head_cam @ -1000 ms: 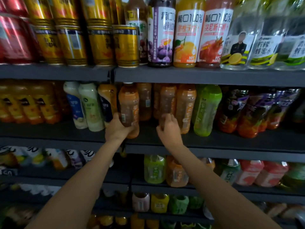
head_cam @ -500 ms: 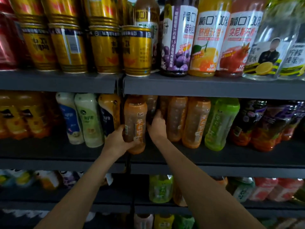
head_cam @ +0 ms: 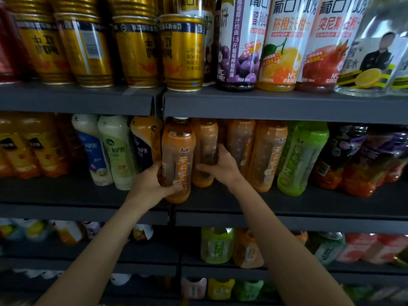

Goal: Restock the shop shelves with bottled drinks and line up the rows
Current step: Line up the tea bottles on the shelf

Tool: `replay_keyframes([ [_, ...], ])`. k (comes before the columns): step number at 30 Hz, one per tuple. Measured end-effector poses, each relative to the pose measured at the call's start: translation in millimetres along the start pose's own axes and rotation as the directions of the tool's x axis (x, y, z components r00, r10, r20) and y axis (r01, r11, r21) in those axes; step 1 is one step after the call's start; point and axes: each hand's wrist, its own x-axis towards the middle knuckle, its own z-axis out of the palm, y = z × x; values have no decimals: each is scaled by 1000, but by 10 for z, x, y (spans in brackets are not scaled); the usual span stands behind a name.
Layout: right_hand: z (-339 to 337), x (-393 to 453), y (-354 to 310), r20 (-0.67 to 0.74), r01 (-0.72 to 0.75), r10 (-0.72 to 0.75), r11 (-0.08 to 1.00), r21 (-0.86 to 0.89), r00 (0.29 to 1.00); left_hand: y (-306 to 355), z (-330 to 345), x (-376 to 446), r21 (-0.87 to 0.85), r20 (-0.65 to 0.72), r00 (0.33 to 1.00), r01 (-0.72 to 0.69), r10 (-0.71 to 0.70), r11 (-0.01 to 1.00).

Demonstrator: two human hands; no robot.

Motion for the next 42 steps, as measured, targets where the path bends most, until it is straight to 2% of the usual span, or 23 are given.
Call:
replay_keyframes([
  [2,-111,-72,0,135,-62,49,993,98,990,-5,-9,19,9,12,1000,7,-7,1000],
  [3,-113,-102,-12,153,-85,66,989,120,986,-3,-16,28,12,20,1000,9,-9,1000],
  [4,-85,-134,-32,120,-88,74,990,114,990,0,-23,34,18,27,1000,9,-9,1000],
  [8,172,-156,-90,-205,-19,-1,995,-98,979,6,-32,39,44,31,999,25,-26,999],
  [11,238,-145,-79,-249,34,-76,985,-171,966,11,-23,37,36,21,999,28,-28,999],
  [13,132,-141,-58,-160,51,-65,995,-90,985,24,-17,35,39,20,999,30,-31,999],
  [15,-46,-138,-23,26,30,-30,999,31,999,36,-10,36,50,25,999,31,-32,998],
  [17,-173,-120,-3,171,11,-22,998,68,985,32,-20,23,47,24,999,39,-40,998],
  [19,-210,-125,8,197,25,-45,995,99,979,30,-16,19,48,24,999,40,-42,998],
  [23,-169,-173,71,65,36,-44,993,115,997,35,-10,9,77,14,998,58,-60,995],
  [24,-152,-178,95,49,40,-44,997,69,998,35,-10,4,81,13,998,59,-60,995],
  [26,-61,-218,130,-1,74,-74,989,-128,997,43,-6,-9,80,9,999,53,-54,995],
  [28,82,-277,135,-146,80,-131,946,-316,981,53,6,-23,71,0,999,41,-41,997],
  [30,233,-310,98,-277,17,-127,930,-366,952,56,18,-31,63,-12,1000,29,-29,998],
  [32,349,-264,60,-342,-46,-87,931,-363,936,57,26,-33,61,-18,1000,21,-20,998],
  [42,449,70,-4,-358,-185,40,905,-382,933,20,33,-2,72,-19,1000,5,-4,997],
])
